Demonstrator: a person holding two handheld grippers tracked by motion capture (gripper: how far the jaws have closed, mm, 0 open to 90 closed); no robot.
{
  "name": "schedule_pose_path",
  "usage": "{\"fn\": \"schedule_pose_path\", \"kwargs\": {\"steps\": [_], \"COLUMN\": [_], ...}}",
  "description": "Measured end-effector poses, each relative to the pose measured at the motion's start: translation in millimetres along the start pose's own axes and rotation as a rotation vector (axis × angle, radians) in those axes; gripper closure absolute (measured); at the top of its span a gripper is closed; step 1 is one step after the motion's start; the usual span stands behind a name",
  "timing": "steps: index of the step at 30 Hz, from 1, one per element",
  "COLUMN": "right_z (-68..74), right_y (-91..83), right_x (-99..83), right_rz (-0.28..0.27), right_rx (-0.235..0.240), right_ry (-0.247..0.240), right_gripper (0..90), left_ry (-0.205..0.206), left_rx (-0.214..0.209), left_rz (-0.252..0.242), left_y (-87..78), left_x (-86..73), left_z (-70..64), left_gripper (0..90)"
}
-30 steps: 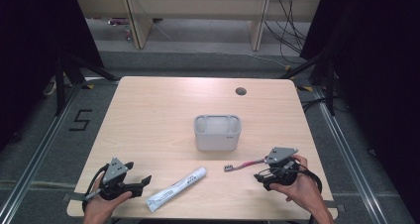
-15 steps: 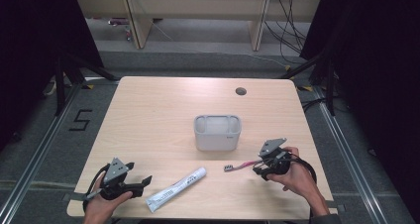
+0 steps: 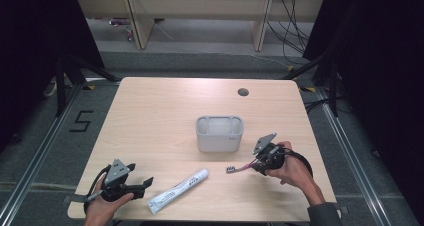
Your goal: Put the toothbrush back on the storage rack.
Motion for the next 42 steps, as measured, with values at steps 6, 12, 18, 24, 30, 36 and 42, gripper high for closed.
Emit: {"fn": "schedule_pose_path", "kwargs": {"steps": [6,12,18,24,30,36,42], "right_z": [-0.7,-4.3,-5.6,-6.1,-6.5,-5.5,-4.4], "right_y": [6.2,13.5,17.5,18.5,20.0,22.7,23.7], "right_x": [2.0,5.0,5.7,6.6,9.4,10.3,6.8], "right_rz": [0.038,0.068,0.104,0.129,0.145,0.166,0.199], "right_rx": [0.028,0.044,0.073,0.075,0.08,0.086,0.09], "right_ry": [0.017,-0.017,-0.033,-0.026,-0.061,-0.064,-0.03], "right_gripper": [60.6,62.9,64.9,66.4,66.4,67.0,71.3], "left_ry": [0.002,0.001,-0.004,0.0,-0.001,0.0,0.0], "left_rx": [-0.001,0.0,-0.003,-0.006,-0.007,-0.002,-0.005], "left_rz": [0.002,-0.001,-0.008,-0.007,-0.007,-0.004,-0.007], "left_y": [0.2,0.2,0.6,0.1,0.3,-0.3,0.1], "left_x": [-0.1,0.1,0.5,0.7,0.6,0.7,0.7], "left_z": [-0.2,0.1,-0.6,-0.7,-0.5,-0.5,-0.6], "left_gripper": [17.4,17.4,17.4,17.3,17.3,17.3,17.3]}}
Point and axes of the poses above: each handheld gripper's, and its own axes: y roughly forward along the jaws, x roughly out of its top, z roughly to its left, the point moved 5 cm from there along y, roughly forward along the jaws, and after that the axes turned 2 degrees about -y, right-handed, at the moved point
